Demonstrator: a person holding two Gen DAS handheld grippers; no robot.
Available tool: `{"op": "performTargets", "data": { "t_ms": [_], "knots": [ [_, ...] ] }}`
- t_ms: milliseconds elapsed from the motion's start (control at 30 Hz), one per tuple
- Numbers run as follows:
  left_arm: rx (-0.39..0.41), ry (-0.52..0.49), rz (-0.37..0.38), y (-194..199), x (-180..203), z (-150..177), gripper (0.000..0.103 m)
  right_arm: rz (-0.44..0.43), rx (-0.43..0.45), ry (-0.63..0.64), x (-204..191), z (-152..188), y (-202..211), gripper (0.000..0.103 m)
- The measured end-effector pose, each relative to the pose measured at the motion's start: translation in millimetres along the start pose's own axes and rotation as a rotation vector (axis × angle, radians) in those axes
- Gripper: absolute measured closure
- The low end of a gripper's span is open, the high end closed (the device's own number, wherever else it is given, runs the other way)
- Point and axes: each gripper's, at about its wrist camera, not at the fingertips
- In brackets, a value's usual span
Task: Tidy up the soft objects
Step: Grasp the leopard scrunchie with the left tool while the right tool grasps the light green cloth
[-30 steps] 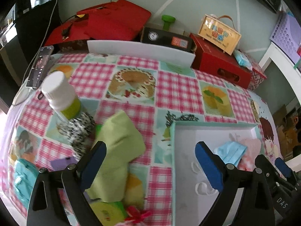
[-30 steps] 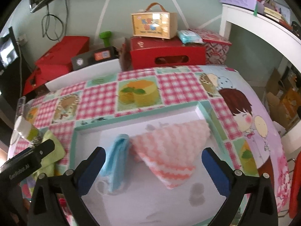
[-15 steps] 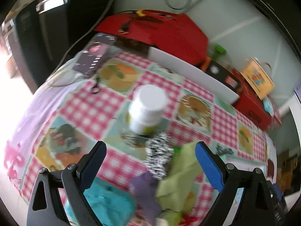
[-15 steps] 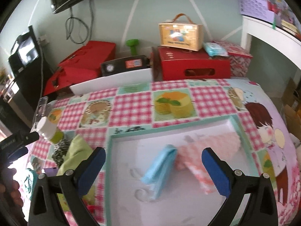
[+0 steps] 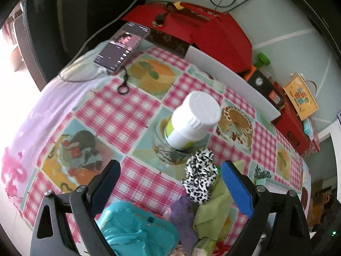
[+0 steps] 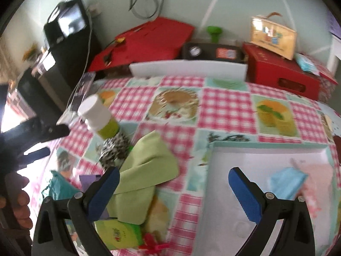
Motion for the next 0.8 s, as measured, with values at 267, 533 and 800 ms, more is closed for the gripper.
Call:
{"op": "performTargets", "data": {
  "t_ms": [267,533,800],
  "knots": [
    [-0.058,-0.052,0.042,-21,21,4,0.008,-0.013,-0.042,0.049,-21,7,-19,0.000],
    [-0.109,-0.084,0.065,-38,31,6,0.015,-0.054,-0.078,0.052,-29,11,-33,0.000],
    [-0.152,-0.113,0.068,-53,39,10,0.024,-0.102,-0.093,0.070,-36,16,-40,0.008]
  ]
}}
Point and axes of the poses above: each gripper's, at about its wrist camera, not at the fingertips, and y roughly against the way its jaws point, x to its right, z to its underside, and after that the axes turned 11 degrees about z, right-handed
